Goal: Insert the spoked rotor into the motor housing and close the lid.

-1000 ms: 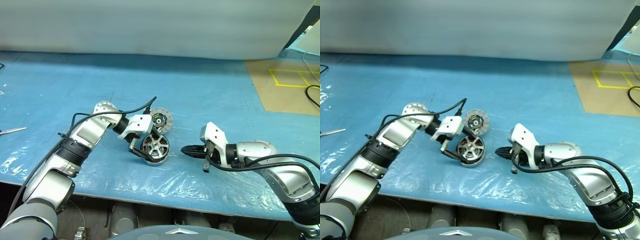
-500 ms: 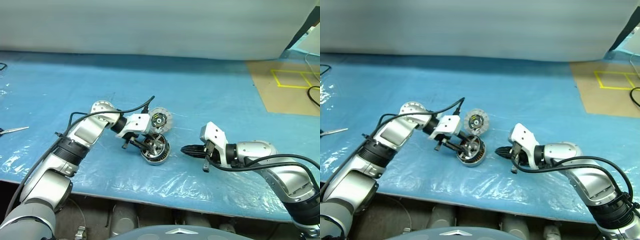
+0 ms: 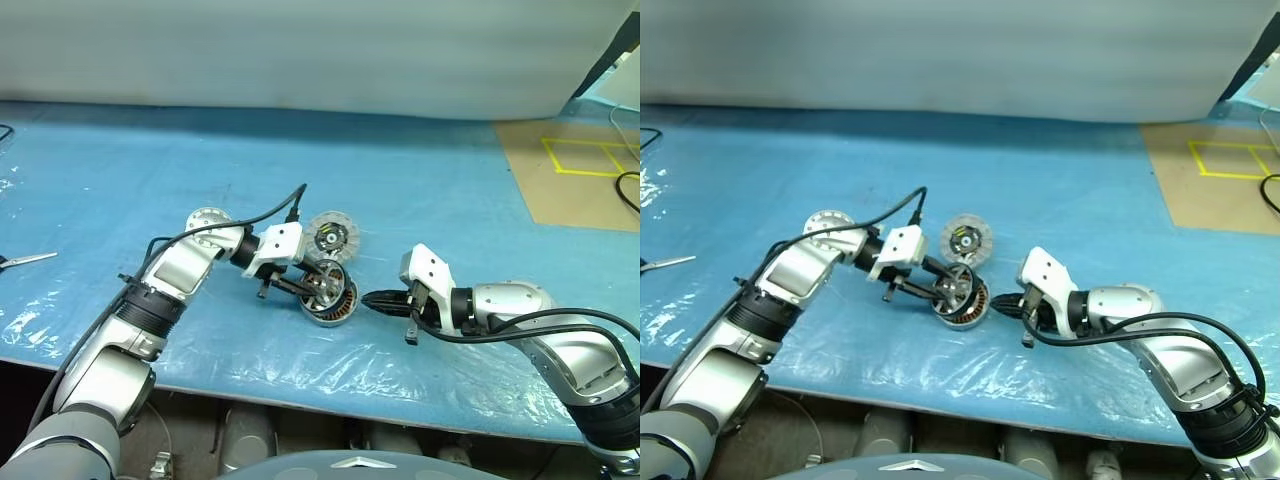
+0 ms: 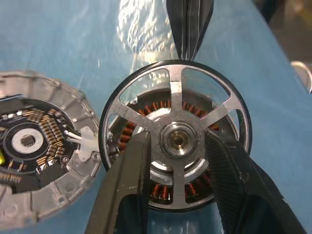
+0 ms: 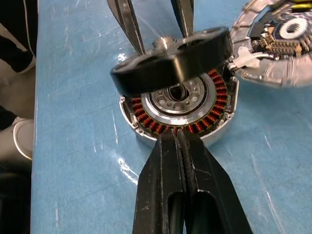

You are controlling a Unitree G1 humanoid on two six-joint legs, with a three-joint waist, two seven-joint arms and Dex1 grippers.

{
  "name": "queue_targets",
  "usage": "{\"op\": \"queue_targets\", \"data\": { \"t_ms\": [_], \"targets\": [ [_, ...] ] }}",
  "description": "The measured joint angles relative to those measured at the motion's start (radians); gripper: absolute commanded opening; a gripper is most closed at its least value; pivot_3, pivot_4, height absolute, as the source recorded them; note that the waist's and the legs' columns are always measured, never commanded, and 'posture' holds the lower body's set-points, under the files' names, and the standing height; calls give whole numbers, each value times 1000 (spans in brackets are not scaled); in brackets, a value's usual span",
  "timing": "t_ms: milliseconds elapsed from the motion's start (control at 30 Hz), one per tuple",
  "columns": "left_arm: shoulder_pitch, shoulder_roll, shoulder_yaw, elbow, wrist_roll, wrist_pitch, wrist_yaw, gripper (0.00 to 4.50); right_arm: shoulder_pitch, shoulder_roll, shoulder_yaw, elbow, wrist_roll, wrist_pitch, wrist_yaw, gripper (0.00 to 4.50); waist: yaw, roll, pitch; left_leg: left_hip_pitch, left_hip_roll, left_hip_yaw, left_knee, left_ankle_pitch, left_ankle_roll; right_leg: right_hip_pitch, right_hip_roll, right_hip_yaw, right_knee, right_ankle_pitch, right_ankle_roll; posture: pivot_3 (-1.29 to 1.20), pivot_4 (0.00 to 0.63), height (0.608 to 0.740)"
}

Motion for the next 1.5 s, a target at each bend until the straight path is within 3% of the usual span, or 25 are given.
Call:
{"op": "queue_targets", "data": {
  "t_ms": [300,567,733,1133,1500],
  "targets": [
    [42,94,57,-93,-76,92,-21,1385,-23,3,0,2,6,2,21,0,-2,0,0,0,0,0,0,0,0,0,0,0,-1,0,0,0,150,740],
    [133,104,207,-200,-201,180,87,1385,-201,104,39,109,42,26,39,0,-13,1,1,1,1,1,0,0,0,0,1,0,0,-2,-3,0,150,740],
    [264,69,319,-257,-250,193,229,1385,-224,144,133,197,-3,-9,75,0,-15,1,1,-3,1,0,0,0,0,-1,1,-2,-1,0,0,0,150,740],
    [642,33,514,-490,-473,287,422,1385,-253,201,136,303,-2,-30,132,0,-28,1,1,-2,3,0,1,0,0,-1,1,-4,-1,-2,-4,0,150,740],
    [712,67,523,-482,-467,272,424,1385,-257,289,138,390,-22,-26,107,0,-29,0,1,0,3,1,1,0,0,0,1,-3,-2,-3,-4,0,150,740]
  ]
}}
